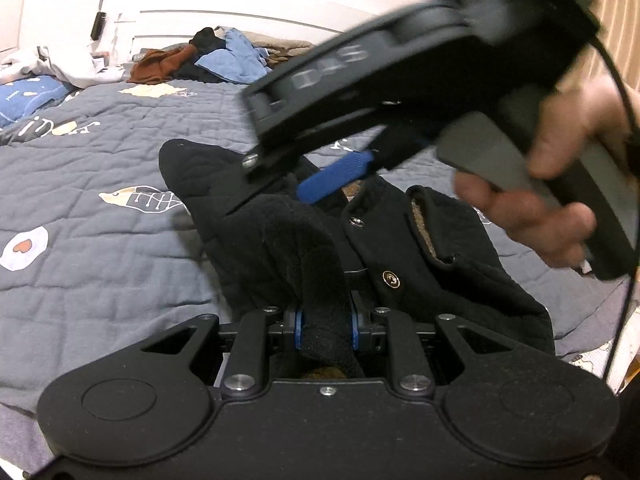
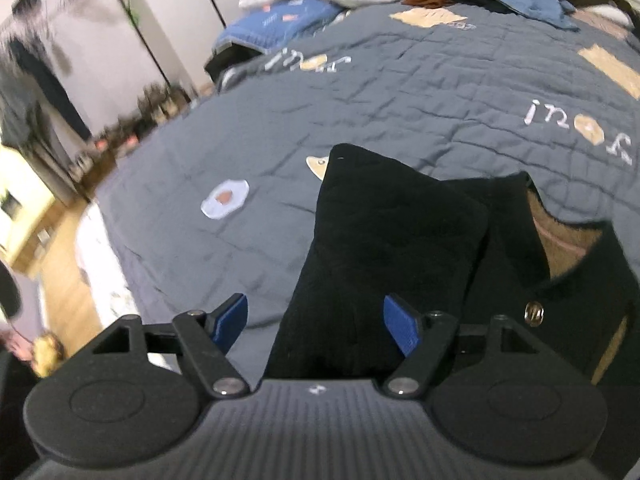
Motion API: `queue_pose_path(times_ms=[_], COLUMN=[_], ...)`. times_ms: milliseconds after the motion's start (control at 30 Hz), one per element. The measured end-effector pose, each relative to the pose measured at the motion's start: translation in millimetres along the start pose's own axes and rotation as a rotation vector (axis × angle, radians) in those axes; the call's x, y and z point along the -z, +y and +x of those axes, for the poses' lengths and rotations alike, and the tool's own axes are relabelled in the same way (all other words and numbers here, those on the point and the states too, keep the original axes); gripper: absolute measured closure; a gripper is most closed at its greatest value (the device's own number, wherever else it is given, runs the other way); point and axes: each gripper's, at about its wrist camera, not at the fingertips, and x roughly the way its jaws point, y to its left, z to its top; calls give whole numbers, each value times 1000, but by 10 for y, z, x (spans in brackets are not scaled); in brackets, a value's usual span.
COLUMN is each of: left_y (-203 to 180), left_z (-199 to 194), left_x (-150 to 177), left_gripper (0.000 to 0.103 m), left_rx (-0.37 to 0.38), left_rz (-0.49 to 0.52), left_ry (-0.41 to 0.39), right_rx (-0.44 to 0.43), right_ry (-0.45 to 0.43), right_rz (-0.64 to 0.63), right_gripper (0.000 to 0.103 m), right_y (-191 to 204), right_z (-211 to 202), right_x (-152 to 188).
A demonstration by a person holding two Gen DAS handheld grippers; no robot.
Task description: Fold clothes
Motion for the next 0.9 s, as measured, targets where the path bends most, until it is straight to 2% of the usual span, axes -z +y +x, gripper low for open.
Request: queue_pose_path(times_ms=[200,300,400,467,567,767,867,900], left_y=[43,62,84,93,92,42,-18,-43], left_z=[-1,-9,-6,0,-13,-92,-142,-161], left_x=[-13,-14,-16,-17,-28,-85,-112,-122], left_gripper=[83,83,83,83,83,82,79,74], left_rx=[16,18,14,14,19,63,102,115], left_rz=[-11,-12,-17,-18,-14,-16,-5,2], left_ry=[5,6,11,16,8,-46,-73,-83], right_rx=[70,104,109,91,75,41,12,-1], right_ry=[90,130,137,132,109,28,-35,-55], right_rz=[-115,-115,-49,-21,17,107,175,199], right_gripper=[29,29,43,60,69,76,76,76], right_y=[174,140,26,-22,-77,-203,-349,-414], right_z=[303,457,527,519,471,211,2,-74], right_x=[-120,-131,-95,-69,-37,-12,49,85])
